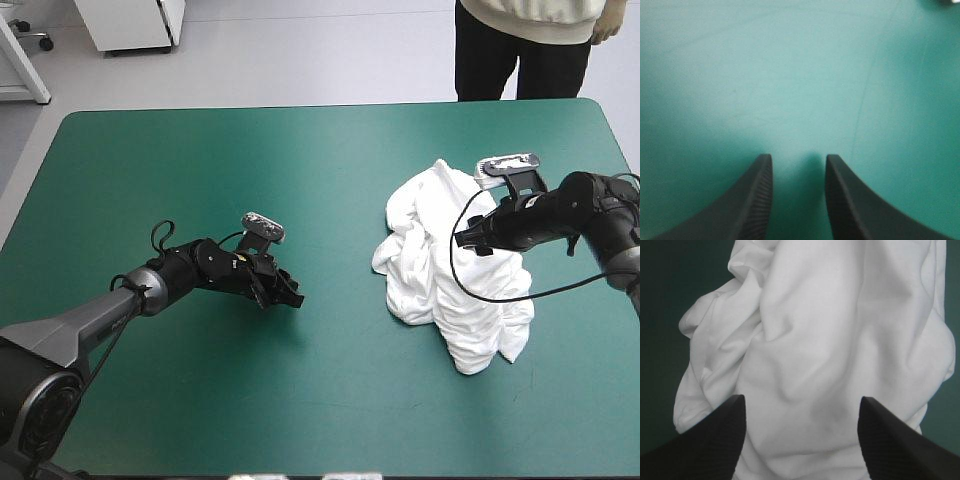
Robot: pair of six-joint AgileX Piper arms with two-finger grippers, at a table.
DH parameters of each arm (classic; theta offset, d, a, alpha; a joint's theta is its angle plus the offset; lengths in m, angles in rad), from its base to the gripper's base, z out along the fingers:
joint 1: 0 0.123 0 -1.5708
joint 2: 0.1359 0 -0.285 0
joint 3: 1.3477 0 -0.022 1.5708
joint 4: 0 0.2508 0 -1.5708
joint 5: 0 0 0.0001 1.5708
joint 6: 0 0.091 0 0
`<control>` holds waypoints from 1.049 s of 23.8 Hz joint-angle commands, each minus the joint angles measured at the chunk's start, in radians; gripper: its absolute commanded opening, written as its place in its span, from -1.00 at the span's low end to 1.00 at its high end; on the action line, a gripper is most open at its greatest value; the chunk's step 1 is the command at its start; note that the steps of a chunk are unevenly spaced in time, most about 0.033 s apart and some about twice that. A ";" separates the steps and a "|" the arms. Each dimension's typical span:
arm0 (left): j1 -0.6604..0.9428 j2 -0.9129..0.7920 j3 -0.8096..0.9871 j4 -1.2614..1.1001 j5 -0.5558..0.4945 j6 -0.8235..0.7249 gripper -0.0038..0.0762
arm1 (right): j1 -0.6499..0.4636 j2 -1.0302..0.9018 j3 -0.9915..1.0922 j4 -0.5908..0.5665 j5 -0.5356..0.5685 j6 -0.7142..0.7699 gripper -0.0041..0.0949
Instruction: Fold the cloth
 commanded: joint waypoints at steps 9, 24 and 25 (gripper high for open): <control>0.002 -0.019 -0.007 0.021 0.029 -0.018 -0.22 | -0.005 -0.029 -0.032 0.018 -0.027 -0.001 0.27; 0.002 -0.346 -0.214 0.535 0.209 -0.411 -0.21 | -0.005 -0.029 -0.032 -0.007 -0.025 -0.001 0.27; 0.002 -0.381 -0.226 0.582 0.226 -0.451 -0.21 | -0.005 -0.029 -0.032 -0.009 -0.025 -0.001 0.27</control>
